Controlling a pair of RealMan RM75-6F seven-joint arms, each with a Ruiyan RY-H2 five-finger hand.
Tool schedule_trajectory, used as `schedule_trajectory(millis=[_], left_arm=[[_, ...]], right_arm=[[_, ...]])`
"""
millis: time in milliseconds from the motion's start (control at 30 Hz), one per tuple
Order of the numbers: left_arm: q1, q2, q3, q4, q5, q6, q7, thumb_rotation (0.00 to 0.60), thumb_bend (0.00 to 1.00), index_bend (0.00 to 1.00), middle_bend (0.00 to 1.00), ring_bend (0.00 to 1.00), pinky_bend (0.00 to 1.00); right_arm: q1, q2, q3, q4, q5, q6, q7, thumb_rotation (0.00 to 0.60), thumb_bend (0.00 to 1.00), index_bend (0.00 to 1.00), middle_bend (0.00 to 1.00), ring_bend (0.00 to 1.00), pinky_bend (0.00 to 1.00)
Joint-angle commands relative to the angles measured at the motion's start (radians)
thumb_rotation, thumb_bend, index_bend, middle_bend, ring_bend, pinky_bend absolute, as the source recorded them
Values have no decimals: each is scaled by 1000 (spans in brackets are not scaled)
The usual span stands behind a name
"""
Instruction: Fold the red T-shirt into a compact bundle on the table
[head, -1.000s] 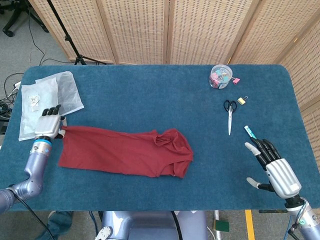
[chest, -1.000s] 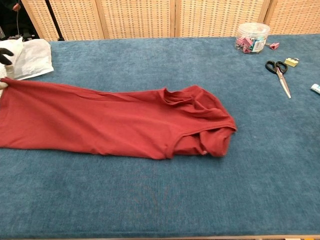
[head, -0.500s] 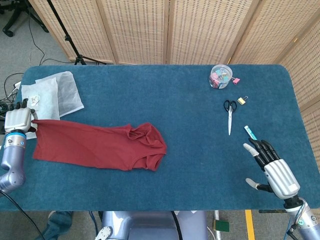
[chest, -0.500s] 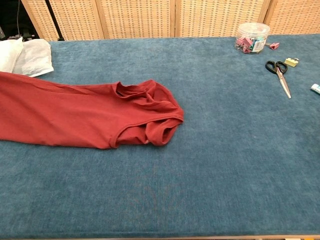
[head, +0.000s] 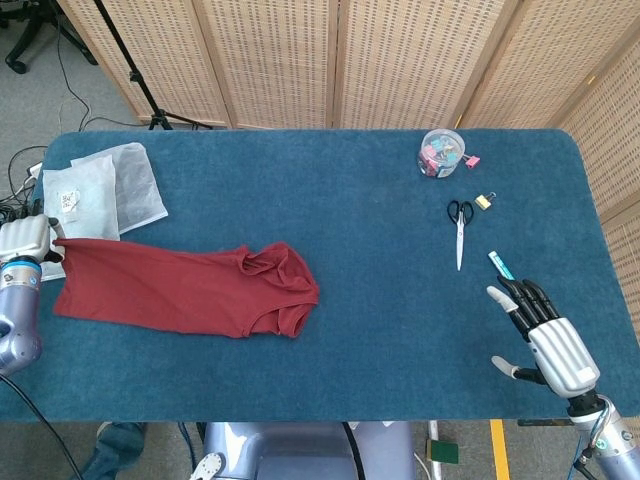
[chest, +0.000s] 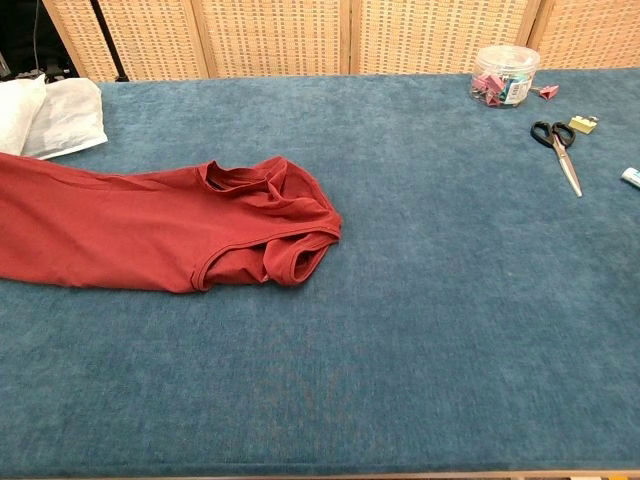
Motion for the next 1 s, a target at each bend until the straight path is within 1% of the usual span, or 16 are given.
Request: schedule_trajectory(millis=[33, 67, 200, 367, 500, 567, 733, 800, 1000], left_arm=[[3, 14, -6, -33, 15, 9, -10, 600, 735, 742, 0, 0, 0], [5, 22, -8, -52, 22, 14, -15, 600, 735, 742, 0, 0, 0], [24, 91, -28, -233, 91, 63, -68, 600, 742, 742, 0, 0, 0], [37, 146, -42, -407, 163, 130, -96, 600, 747, 742, 0, 0, 0], [27, 172, -61, -540, 189, 171, -96, 600, 754, 742, 0, 0, 0], [11, 174, -67, -609, 194, 197, -68, 600, 754, 742, 0, 0, 0], [-20, 164, -70, -703, 156, 242, 0, 600, 758, 742, 0, 0, 0], [-43, 147, -70, -741, 145, 264, 38, 600, 758, 742, 0, 0, 0], [-99, 76, -74, -762, 93, 319, 117, 600, 762, 742, 0, 0, 0]], right_arm=[[0, 0, 0, 0, 0, 0, 2, 600, 186, 0, 0, 0, 0], [0, 1, 0, 0, 0, 0, 3, 600, 185, 0, 0, 0, 0], [0, 2, 1, -1, 2, 0, 6, 600, 185, 0, 0, 0, 0], [0, 3, 0, -2, 2, -2, 6, 600, 187, 0, 0, 0, 0], [0, 5, -1, -4, -2, 0, 6, 600, 184, 0, 0, 0, 0], [-1, 7, -1, -4, -2, 2, 11, 600, 183, 0, 0, 0, 0], [-2, 12, 0, -2, 0, 6, 24, 600, 187, 0, 0, 0, 0], [-3, 14, 0, -1, 0, 9, 30, 600, 186, 0, 0, 0, 0], [-4, 20, 1, 0, -1, 16, 45, 600, 184, 0, 0, 0, 0]])
